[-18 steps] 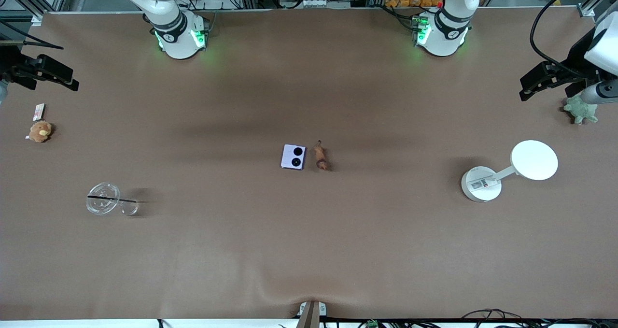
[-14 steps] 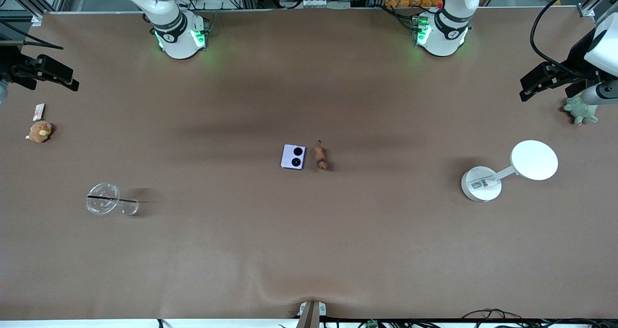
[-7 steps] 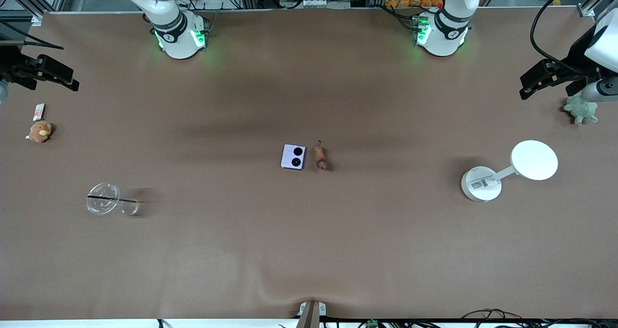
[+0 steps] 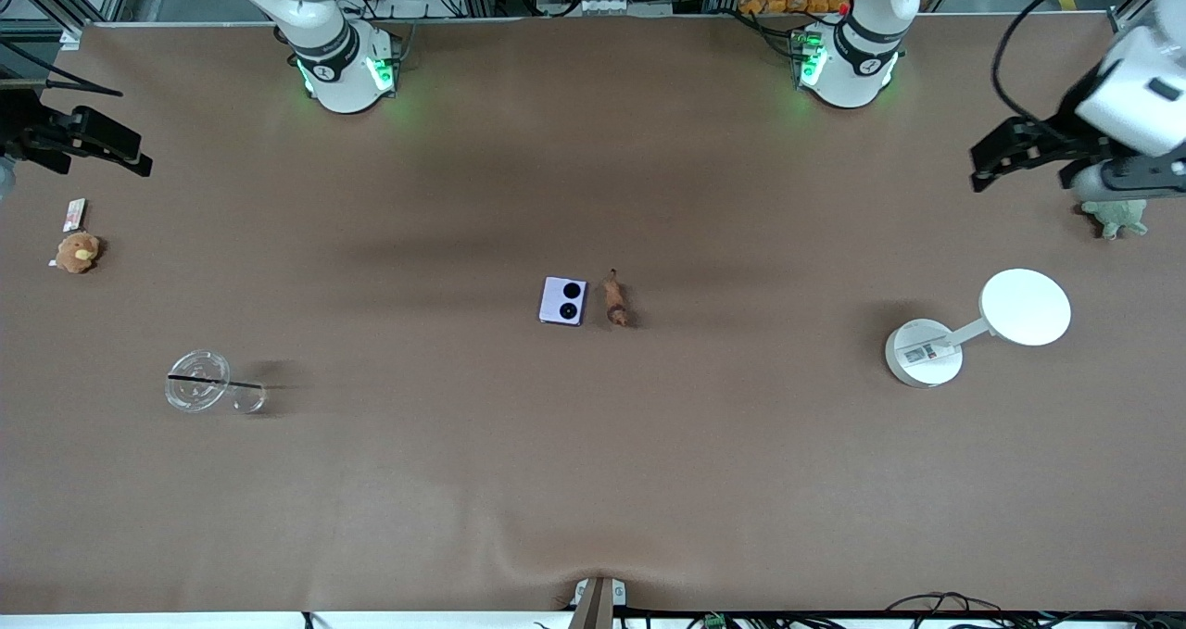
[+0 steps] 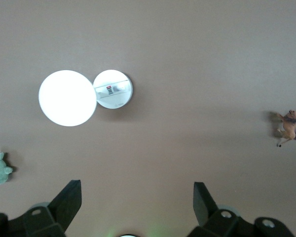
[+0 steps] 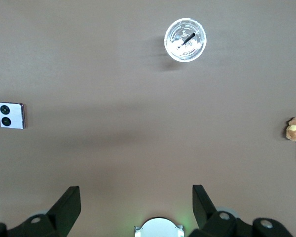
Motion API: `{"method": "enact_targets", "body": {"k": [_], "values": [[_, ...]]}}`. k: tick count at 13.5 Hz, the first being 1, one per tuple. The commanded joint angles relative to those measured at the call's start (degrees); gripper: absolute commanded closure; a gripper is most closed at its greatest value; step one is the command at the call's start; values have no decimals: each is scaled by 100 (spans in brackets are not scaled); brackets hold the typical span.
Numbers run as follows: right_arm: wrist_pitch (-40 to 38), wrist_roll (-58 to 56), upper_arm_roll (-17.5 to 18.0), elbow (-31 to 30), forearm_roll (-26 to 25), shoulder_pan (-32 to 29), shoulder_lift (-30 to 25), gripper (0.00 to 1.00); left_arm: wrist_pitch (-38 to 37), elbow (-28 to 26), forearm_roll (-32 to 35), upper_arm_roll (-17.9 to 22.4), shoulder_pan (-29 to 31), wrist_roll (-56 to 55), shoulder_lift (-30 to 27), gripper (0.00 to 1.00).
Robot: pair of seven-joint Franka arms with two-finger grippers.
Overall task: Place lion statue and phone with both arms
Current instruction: 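Reach the left gripper toward the brown lion statue beside the phone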
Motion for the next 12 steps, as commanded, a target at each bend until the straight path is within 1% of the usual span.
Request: {"method": "enact_targets", "body": {"k": [1,3,5,7,8,10,12], "values": [[16,9,51,69,-67,-14,79,0,12,132,47,-198,-111,-103,266,0],[16,18,51,69,-67,-14,79,0,205,132,64,-505,-111,-216,459,0],[16,18,60,69,-49,-6,88,0,434,123,82,-743,-120,-628,696,0],[34,18,60,69,-49,99,96,0,784,123,100,-1024,-120,-972,995,0],[130,18,60,69,-58,222,166,0,995,123,117,-1138,-216,-1234,1170,0],[227,36,60,69,-84,495,290,0,1496,123,178,-1148,-637,-1866,1574,0],[227,306,60,69,-49,618,307,0,1866,167,511,-1140,-1181,-2735,2057,0]]}}
